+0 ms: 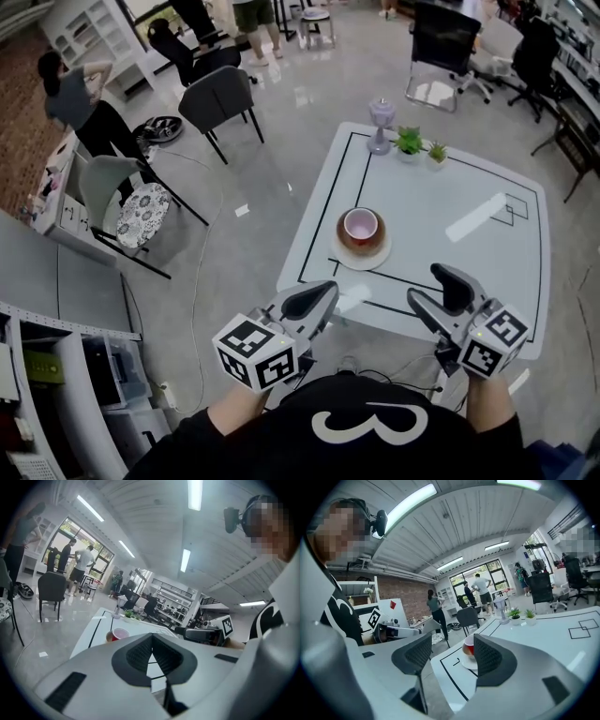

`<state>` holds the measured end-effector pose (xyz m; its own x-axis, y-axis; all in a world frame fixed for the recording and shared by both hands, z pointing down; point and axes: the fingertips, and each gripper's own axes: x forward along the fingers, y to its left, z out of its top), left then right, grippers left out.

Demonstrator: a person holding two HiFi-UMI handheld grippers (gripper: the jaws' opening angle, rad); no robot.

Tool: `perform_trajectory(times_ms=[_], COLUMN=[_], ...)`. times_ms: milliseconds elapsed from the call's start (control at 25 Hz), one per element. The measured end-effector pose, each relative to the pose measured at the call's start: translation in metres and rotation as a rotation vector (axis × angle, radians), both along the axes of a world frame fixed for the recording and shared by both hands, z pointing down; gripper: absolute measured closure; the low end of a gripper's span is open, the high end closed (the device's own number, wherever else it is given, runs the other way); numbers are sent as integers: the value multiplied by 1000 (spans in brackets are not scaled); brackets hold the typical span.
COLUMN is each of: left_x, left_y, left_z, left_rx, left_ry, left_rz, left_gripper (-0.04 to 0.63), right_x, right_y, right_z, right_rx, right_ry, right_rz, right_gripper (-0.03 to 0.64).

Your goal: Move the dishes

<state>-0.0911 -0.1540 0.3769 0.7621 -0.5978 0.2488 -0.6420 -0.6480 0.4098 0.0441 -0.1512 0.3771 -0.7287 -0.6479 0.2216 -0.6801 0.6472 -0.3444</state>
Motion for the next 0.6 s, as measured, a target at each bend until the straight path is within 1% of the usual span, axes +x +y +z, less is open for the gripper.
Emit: perform_trajectory(times_ms=[120,240,600], left_x=[-10,-19,-48], left_y=[-7,-13,-25], left_z=[7,12,12], left_rx=[-15,-23,-23], left_ry=[-7,-7,-6], left_rz=[-16,-34,-112], left_gripper=[594,594,594], right_x=[-8,-17,-38], right_y=[-11,-23,-68], right_z=[6,7,30], right_rx=[-20,-19,-58], right_ry=[13,30,79], right_rz=[-4,-22,-45], right_gripper=[353,354,365])
